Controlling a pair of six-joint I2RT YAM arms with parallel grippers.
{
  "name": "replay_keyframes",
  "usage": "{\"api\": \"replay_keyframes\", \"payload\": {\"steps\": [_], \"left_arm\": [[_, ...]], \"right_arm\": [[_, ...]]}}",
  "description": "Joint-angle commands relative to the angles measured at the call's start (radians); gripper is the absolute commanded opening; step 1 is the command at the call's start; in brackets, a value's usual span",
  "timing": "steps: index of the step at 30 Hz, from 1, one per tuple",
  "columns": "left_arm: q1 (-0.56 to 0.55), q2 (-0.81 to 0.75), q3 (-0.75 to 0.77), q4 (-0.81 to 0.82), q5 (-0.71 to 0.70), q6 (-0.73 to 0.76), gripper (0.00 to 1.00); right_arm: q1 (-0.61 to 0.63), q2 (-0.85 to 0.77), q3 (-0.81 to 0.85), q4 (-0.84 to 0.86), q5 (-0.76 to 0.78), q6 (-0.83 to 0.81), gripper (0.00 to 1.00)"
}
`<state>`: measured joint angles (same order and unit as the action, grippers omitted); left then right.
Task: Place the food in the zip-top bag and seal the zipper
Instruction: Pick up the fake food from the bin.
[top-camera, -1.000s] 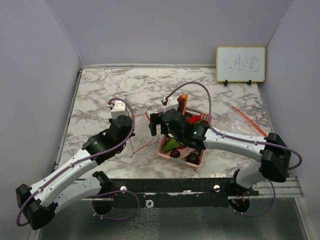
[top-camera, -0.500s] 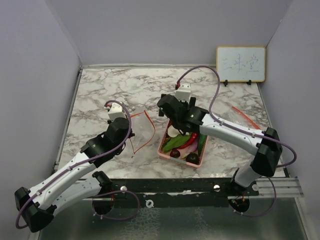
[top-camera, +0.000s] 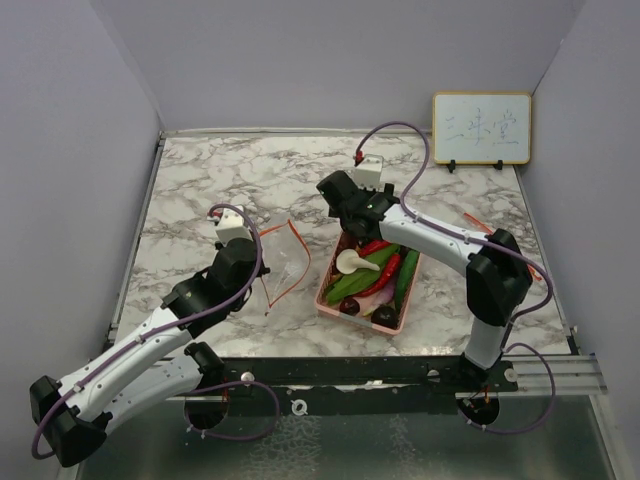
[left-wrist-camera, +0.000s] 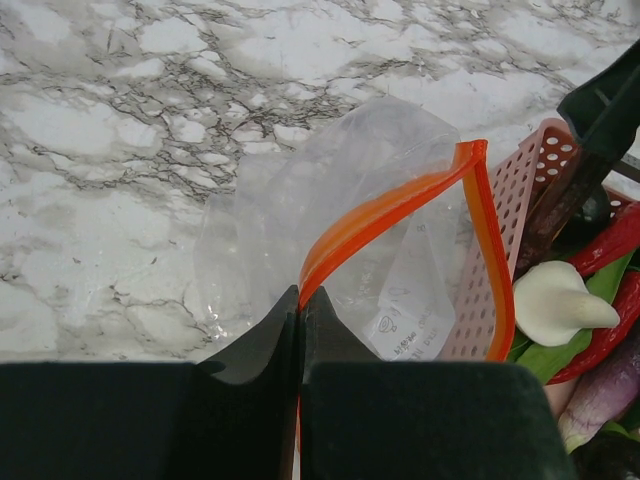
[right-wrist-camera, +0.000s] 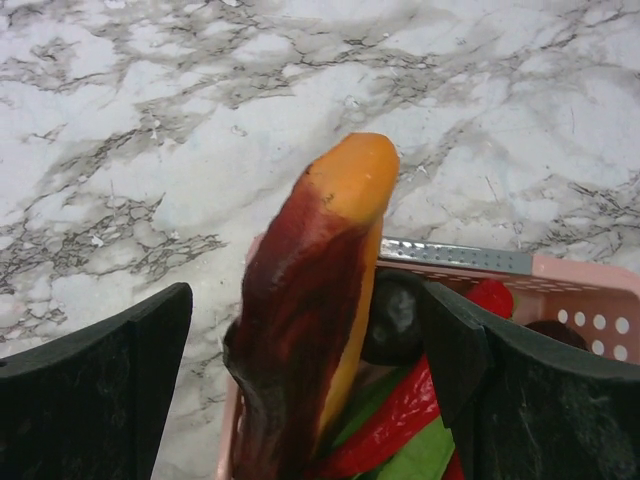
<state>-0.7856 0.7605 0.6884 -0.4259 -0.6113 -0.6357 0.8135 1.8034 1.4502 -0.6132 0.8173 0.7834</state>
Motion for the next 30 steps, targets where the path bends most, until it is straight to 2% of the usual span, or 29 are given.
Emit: {"api": "replay_keyframes", "payload": {"steps": [1,5,8,9,11,14,18,20,24,30], "left_arm": [[0.003,-0.020,-0.013,0.051,0.005,0.011,0.00],[0.005,-0.028,-0.019,0.054,0.008,0.012,0.00],[0.003,-0.031,-0.020,0.052,0.008,0.015,0.00],[0.004,-0.032,-0.022,0.051,0.008,0.015,0.00],[0.004,-0.034,-0.026,0.052,0.007,0.015,0.00],[0.004,-0.034,-0.032,0.053,0.007,0.014,0.00],[0.004,-0.028,-0.031,0.050,0.001,0.014,0.00],[0.004,-0.020,-0.029,0.047,-0.005,0.011,0.00],[0.004,0.001,-0.022,0.044,-0.008,0.006,0.00],[0.004,0.036,-0.007,0.042,0.001,0.000,0.00]], "right_arm": [[-0.017,0.074,0.077,0.087,-0.017,-0.042,0.93],[-0.022,0.126,0.127,0.002,0.037,0.017,0.84],[-0.026,0.139,0.119,-0.026,0.060,0.042,0.82],[-0.027,0.140,0.113,-0.038,0.068,0.054,0.78],[-0.028,0.131,0.097,-0.071,0.082,0.093,0.64],[-0.028,0.087,0.052,-0.090,0.091,0.144,0.34],[-0.028,-0.021,-0.011,-0.028,0.064,0.112,0.18],[-0.028,-0.081,-0.038,0.019,0.036,0.072,0.13],[-0.027,-0.212,-0.087,0.113,-0.048,-0.026,0.09],[-0.026,-0.494,-0.280,0.397,-0.237,-0.217,0.06]]}}
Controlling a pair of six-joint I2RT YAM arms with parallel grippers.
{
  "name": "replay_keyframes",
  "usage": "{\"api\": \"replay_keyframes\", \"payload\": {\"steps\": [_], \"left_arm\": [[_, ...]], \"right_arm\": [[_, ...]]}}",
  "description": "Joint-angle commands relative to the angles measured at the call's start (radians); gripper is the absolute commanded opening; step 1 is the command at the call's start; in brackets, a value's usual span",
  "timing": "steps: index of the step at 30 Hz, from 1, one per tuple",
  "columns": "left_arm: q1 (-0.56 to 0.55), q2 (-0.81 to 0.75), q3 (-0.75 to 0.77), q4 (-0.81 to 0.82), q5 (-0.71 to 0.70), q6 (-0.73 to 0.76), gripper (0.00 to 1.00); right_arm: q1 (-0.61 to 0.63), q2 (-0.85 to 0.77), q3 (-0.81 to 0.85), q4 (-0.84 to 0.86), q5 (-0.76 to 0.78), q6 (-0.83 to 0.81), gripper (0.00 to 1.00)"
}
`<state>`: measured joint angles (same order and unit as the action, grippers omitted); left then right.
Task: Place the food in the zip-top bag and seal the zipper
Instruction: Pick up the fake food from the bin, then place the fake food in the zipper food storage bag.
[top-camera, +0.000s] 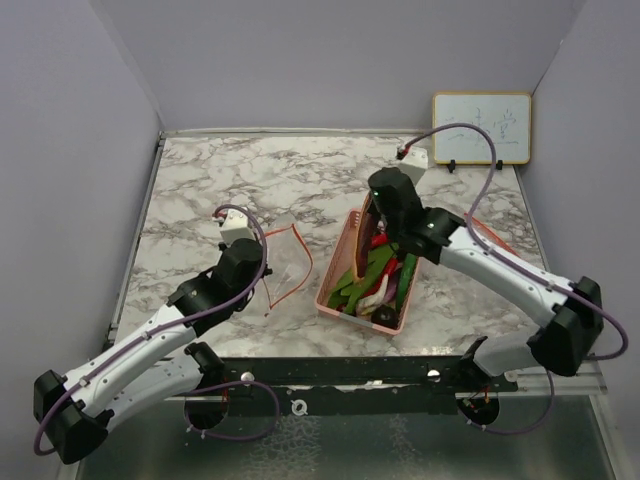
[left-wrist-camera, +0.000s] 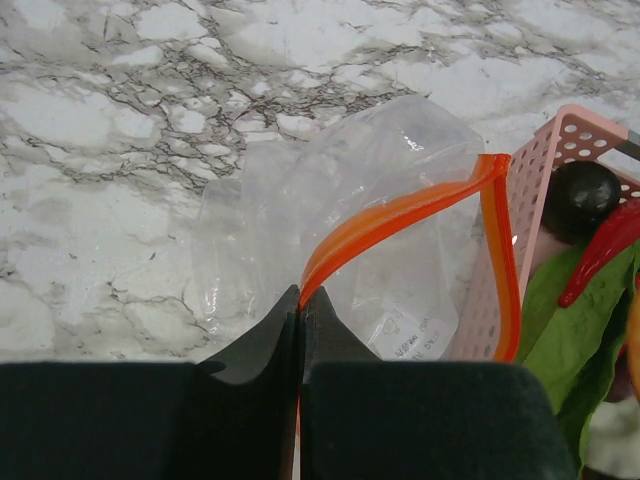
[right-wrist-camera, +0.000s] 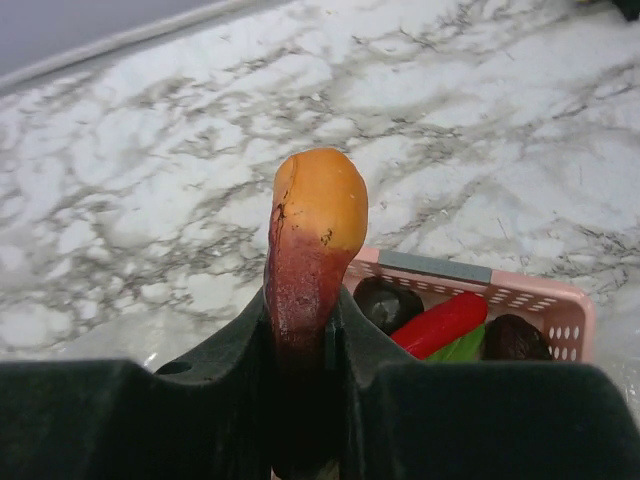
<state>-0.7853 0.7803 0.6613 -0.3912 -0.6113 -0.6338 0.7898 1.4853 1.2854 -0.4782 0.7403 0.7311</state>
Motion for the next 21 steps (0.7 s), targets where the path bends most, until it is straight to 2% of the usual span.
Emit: {"api": "replay_keyframes", "payload": {"steps": [1,7,12,15,21], "left_arm": [[0.003,0.022,0.028,0.005,0.004,-0.002,0.00],[0.003,0.078,0.111,-0.020,0.051,0.000,0.00],[0.003,0.112,0.152,-0.007,0.122,-0.017,0.00],[0.003,0.123,0.158,0.004,0.147,-0.038,0.00],[0.004,0.106,0.144,0.060,0.180,-0.112,0.00]], "right_arm": [[-0.002,-0.236,-0.147,0.311,-0.194,-0.192,0.04],[0.006,-0.418,-0.287,0.566,-0.402,-0.275,0.03],[0.042,-0.454,-0.378,0.820,-0.463,-0.260,0.02],[0.098,-0.446,-0.420,0.971,-0.421,-0.256,0.02],[0.283,-0.372,-0.513,1.355,-0.135,-0.349,0.02]]}}
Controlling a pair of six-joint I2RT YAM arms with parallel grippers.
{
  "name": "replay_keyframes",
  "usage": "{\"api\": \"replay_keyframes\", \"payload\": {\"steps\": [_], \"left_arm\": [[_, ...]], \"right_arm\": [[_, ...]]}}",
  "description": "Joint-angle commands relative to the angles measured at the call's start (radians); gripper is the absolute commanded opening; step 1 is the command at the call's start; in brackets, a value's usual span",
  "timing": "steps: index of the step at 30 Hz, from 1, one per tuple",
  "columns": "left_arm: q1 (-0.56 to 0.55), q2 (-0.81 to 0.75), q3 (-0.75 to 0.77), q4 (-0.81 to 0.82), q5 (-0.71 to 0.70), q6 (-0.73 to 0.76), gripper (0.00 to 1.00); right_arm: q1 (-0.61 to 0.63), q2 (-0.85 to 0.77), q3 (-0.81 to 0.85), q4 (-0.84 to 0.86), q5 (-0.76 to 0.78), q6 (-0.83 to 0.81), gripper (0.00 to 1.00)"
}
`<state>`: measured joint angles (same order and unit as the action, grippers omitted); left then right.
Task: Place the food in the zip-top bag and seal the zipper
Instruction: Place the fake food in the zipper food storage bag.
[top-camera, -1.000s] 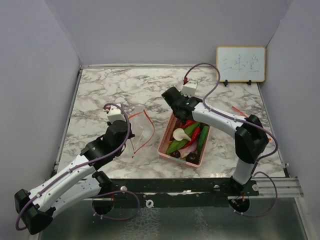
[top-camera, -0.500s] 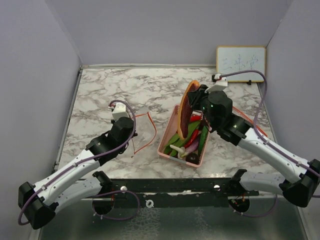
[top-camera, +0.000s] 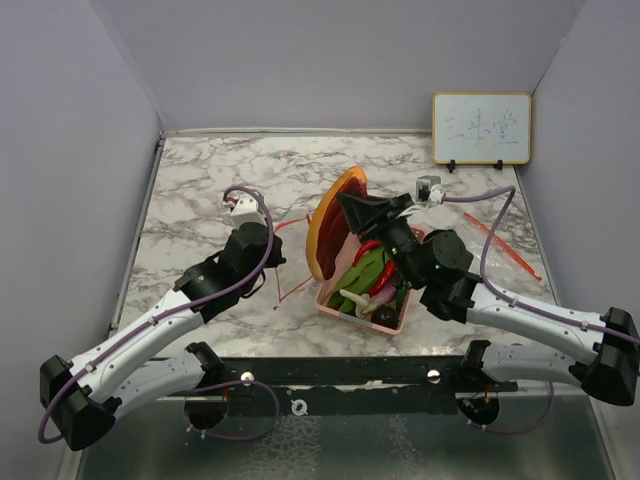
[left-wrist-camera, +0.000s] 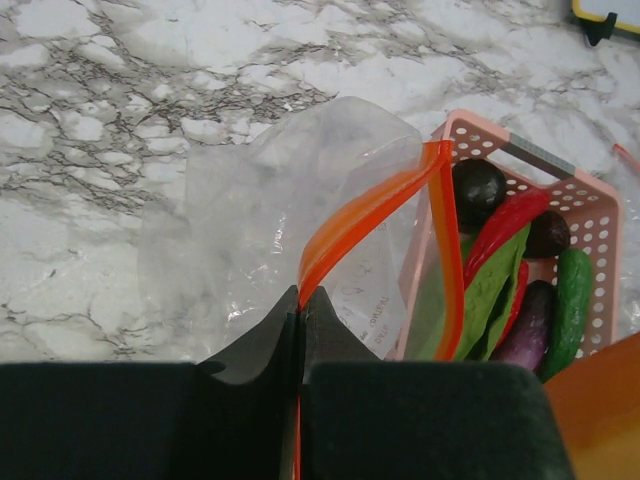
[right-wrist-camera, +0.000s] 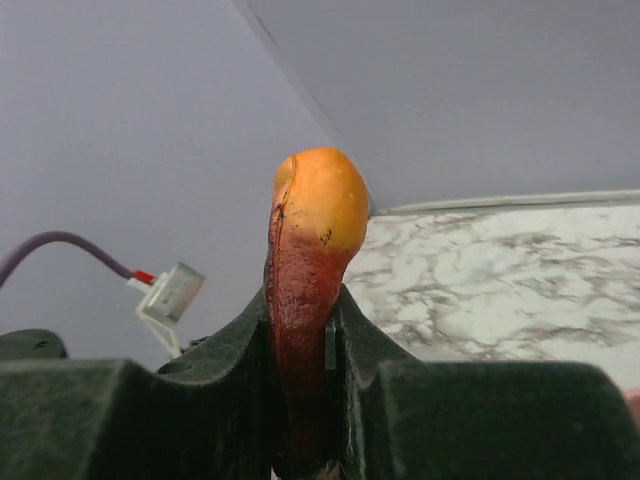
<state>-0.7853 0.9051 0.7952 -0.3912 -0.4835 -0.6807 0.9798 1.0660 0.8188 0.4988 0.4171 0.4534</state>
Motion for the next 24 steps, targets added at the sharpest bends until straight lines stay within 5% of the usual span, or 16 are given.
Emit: {"api": "replay_keyframes", "payload": {"steps": [1,6,12,21,24], "left_arm": [[0.004,-0.024,0.009,0.065,0.054,-0.076,0.00],[0.004,-0.072,0.002,0.075,0.057,-0.126,0.00],[0.005,-0.158,-0.019,0.102,0.116,-0.220,0.00],[0.005,-0.161,-0.060,0.193,0.070,-0.261,0.00],[0.004,-0.121,0.002,0.203,0.062,-0.223,0.00]], "right_arm": [[0.104,0.072,-0.053,0.420,0.223,-0.071,0.02],[0.178,0.187,-0.089,0.656,0.441,-0.153,0.02],[0.269,0.401,-0.101,1.270,0.619,-0.619,0.02],[0.378,0.514,-0.006,1.278,0.574,-0.861,0.02],[0.403,0.499,-0.010,1.119,0.560,-0.834,0.02]]}}
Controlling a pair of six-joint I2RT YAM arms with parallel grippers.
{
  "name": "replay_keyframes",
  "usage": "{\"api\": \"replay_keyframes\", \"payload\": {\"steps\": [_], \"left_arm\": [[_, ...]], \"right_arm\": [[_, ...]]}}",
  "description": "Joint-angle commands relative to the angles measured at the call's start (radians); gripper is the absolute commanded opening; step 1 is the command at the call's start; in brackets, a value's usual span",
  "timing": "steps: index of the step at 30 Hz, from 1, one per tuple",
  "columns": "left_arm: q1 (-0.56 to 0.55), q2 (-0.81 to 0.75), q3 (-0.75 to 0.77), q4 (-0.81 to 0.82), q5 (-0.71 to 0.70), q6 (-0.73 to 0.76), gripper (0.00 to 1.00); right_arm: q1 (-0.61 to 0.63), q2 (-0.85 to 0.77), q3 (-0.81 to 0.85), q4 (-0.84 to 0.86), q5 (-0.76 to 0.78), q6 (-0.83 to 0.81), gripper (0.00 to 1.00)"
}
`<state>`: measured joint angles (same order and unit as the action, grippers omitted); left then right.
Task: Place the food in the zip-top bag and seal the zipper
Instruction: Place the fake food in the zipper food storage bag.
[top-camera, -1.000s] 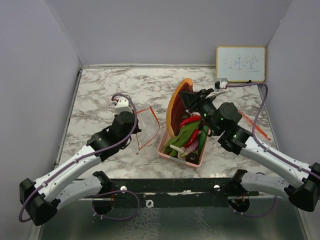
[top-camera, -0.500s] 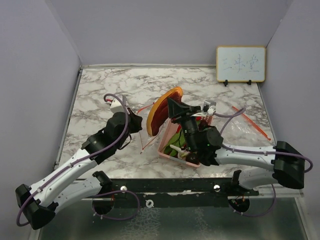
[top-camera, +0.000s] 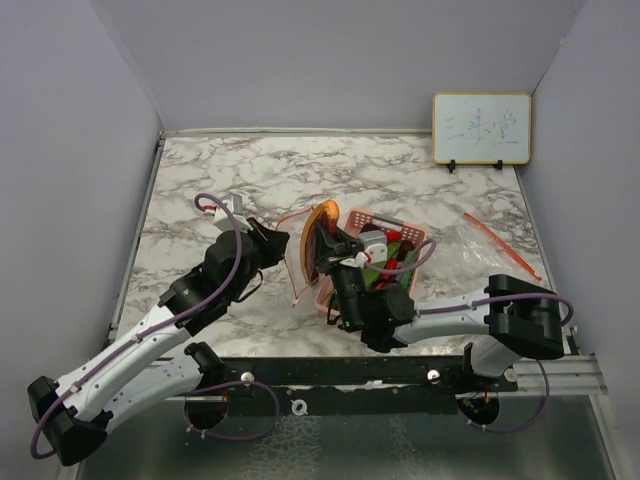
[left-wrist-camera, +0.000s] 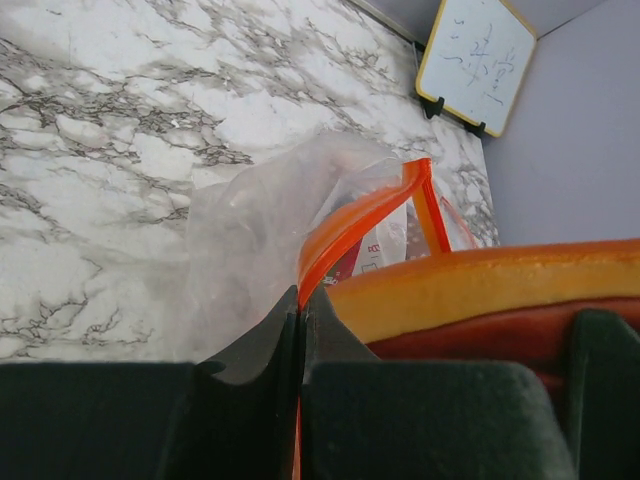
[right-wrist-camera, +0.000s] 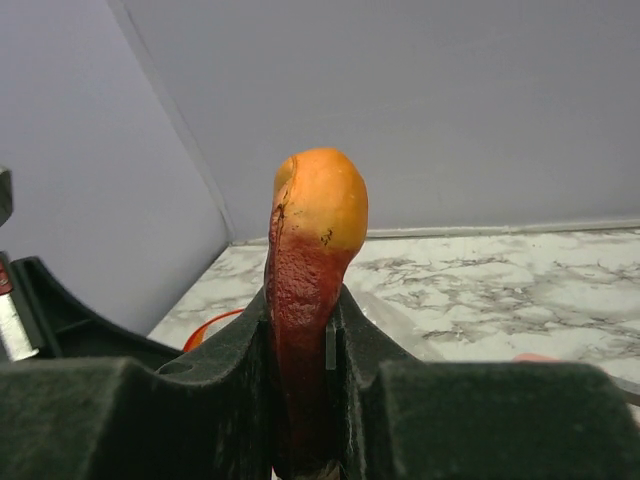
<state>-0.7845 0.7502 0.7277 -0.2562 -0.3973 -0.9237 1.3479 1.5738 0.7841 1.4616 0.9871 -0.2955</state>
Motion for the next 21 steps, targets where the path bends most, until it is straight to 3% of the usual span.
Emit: {"api": "replay_keyframes", "payload": {"steps": [1,3,5,21], "left_arm": [[0.004,0.047,0.089,0.070,-0.025,0.032,0.00],[0.004,0.063,0.119,0.080,-0.028,0.050,0.00],[0.005,0.068,0.135,0.091,-0.037,0.059,0.00],[0.005,0.033,0.102,0.343,0.075,0.151,0.00]], "right_arm": [[0.036,-0.034,0.021,0.034,-0.030,-0.015,0.02],[0.036,-0.099,0.012,-0.193,-0.055,0.183,0.03],[0.036,-0.133,-0.003,-0.304,-0.066,0.256,0.02],[0.028,-0.077,0.128,-0.696,-0.055,0.422,0.02]]}}
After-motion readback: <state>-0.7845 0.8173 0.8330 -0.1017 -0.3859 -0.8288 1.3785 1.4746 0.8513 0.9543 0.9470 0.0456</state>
